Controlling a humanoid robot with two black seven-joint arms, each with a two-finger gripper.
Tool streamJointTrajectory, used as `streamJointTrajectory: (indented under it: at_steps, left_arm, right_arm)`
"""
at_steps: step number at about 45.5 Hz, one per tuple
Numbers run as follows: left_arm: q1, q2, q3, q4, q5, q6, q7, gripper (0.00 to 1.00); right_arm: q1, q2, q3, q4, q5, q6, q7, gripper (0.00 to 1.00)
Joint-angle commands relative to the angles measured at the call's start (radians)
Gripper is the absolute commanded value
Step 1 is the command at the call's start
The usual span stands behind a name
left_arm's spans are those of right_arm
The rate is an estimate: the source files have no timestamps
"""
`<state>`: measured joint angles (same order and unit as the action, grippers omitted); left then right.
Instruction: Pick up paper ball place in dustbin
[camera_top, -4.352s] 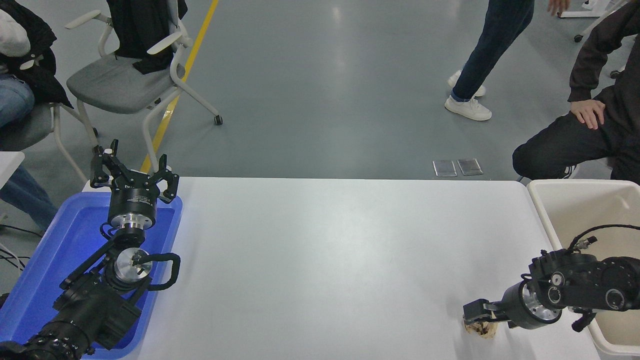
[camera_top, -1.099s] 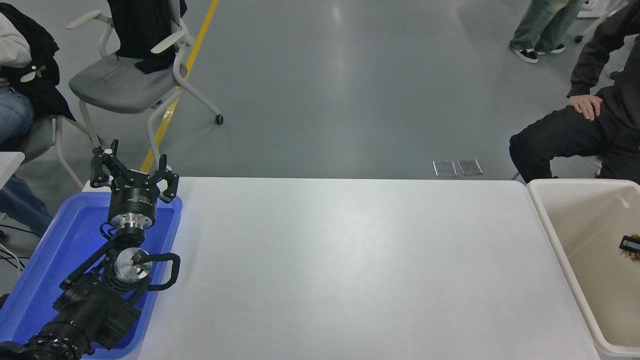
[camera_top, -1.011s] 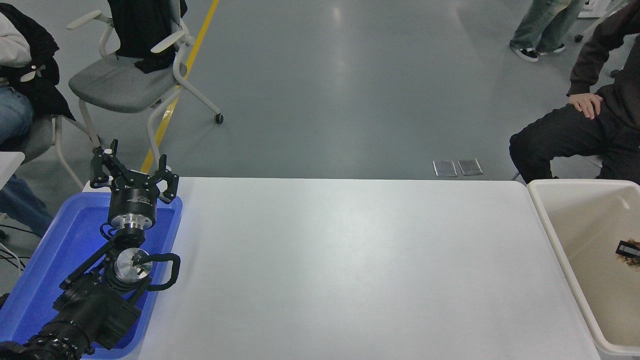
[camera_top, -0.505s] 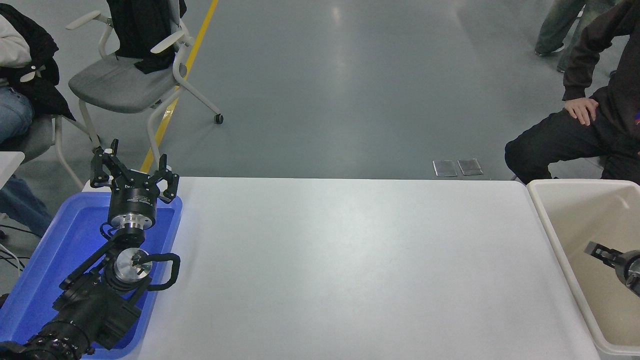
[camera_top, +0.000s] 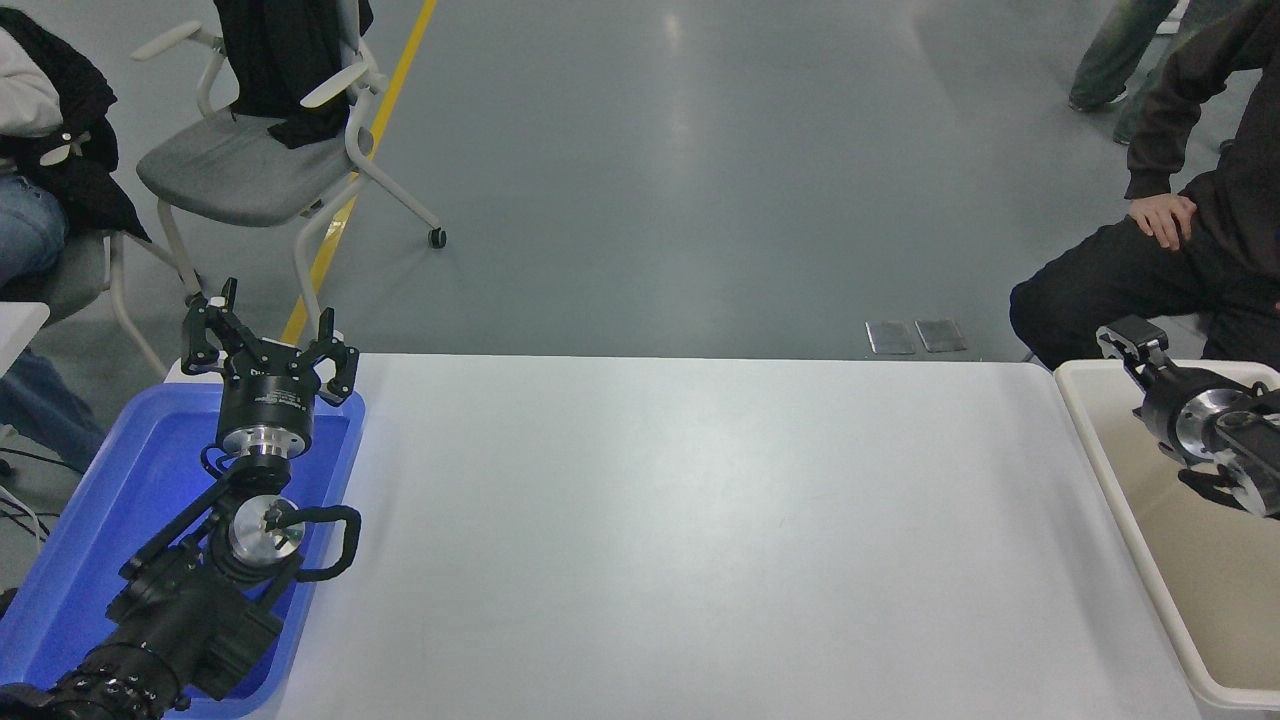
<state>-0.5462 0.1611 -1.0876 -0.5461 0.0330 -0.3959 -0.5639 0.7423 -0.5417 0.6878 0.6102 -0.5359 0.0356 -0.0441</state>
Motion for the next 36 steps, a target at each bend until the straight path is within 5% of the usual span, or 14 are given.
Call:
streamJointTrajectory:
  at_steps: [1, 18, 36]
  left_arm:
    - [0.0, 0.0, 0.0, 0.0, -0.001, 0.0, -0.001, 0.99]
    - [0.0, 0.0, 0.0, 0.0, -0.001, 0.002, -0.001, 0.99]
    - [0.0, 0.0, 0.0, 0.0, -0.001, 0.0, -0.001, 0.99]
  right_arm:
    - [-0.047, 0.095, 0.292, 0.157, 0.275, 0.003, 0.001, 1.0]
    - [-0.087, 0.275, 0.348, 0.168, 0.609, 0.082, 0.004, 1.0]
    - [-0.181, 0.333, 0.349, 0.115, 0.708, 0.274, 0.013, 1.0]
